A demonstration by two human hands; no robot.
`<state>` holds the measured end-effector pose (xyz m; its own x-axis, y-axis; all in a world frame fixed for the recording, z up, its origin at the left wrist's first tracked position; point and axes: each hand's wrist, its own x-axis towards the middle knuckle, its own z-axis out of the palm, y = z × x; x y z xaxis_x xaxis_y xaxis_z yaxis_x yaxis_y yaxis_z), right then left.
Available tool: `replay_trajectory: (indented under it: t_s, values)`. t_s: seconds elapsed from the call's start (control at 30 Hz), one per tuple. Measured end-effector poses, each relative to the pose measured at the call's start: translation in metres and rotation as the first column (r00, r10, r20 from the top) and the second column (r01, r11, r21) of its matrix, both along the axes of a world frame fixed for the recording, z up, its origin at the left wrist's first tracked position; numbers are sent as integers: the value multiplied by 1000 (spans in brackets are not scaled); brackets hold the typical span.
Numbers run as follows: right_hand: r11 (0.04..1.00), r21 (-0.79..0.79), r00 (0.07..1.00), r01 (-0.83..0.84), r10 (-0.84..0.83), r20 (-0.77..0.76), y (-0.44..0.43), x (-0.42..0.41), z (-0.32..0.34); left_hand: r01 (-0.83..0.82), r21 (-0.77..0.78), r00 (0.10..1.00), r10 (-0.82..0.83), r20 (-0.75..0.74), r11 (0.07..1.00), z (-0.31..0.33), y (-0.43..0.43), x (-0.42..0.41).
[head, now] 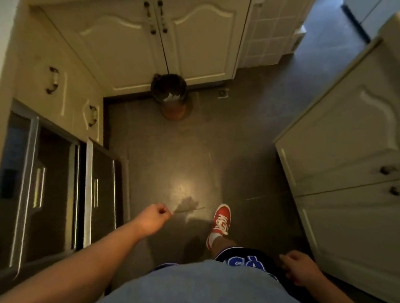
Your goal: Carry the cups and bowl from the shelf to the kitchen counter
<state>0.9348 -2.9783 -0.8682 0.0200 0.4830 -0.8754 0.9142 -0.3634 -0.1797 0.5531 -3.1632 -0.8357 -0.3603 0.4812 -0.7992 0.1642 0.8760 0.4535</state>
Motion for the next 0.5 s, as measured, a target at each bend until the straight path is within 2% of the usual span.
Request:
replay_trajectory:
  t_s: [0.2, 0.5]
  values:
    - [994, -31, 994, -101, 100, -32, 110, -57, 1, 20, -61, 1000, -19, 12, 998, 16, 79, -30]
    - [986, 76, 974, -148, 159, -163, 261, -206, 14, -58, -194, 998, 54, -24, 979, 8, 118, -109]
